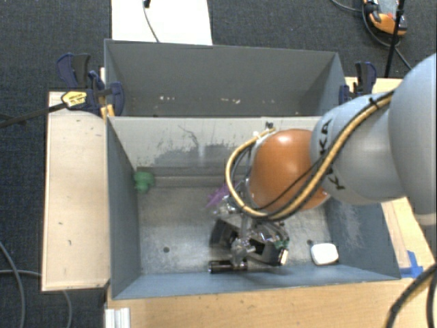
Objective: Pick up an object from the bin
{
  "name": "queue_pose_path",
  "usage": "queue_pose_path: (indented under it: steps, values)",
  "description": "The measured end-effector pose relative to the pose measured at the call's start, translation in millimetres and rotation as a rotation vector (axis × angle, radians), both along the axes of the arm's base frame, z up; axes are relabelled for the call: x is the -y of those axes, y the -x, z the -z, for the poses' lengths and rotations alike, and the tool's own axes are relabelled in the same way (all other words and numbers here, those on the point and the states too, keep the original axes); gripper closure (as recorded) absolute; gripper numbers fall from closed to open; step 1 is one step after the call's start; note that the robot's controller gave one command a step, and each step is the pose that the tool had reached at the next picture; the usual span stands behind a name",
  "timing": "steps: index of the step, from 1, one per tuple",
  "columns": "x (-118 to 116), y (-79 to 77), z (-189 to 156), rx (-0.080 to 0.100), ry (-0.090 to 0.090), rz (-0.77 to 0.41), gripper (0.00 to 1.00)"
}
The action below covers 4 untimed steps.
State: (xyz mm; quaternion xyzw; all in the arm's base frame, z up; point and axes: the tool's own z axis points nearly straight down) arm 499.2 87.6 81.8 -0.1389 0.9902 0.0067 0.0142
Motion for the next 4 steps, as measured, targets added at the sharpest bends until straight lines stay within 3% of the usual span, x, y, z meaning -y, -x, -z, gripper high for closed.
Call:
queue_pose_path:
  steps: [1, 2, 3, 4]
  values:
    - [5.0, 8.9, 0.3, -0.003, 0.001, 0.087, 1.00]
    - [5.1, 8.9, 0.3, -0.004, 0.001, 0.089, 1.00]
    - [0.1, 16.1, -33.3, -0.032, 0.016, 0.076, 1.00]
    - [-15.4, 7.7, -207.6, -0.030, 0.017, 0.067, 1.00]
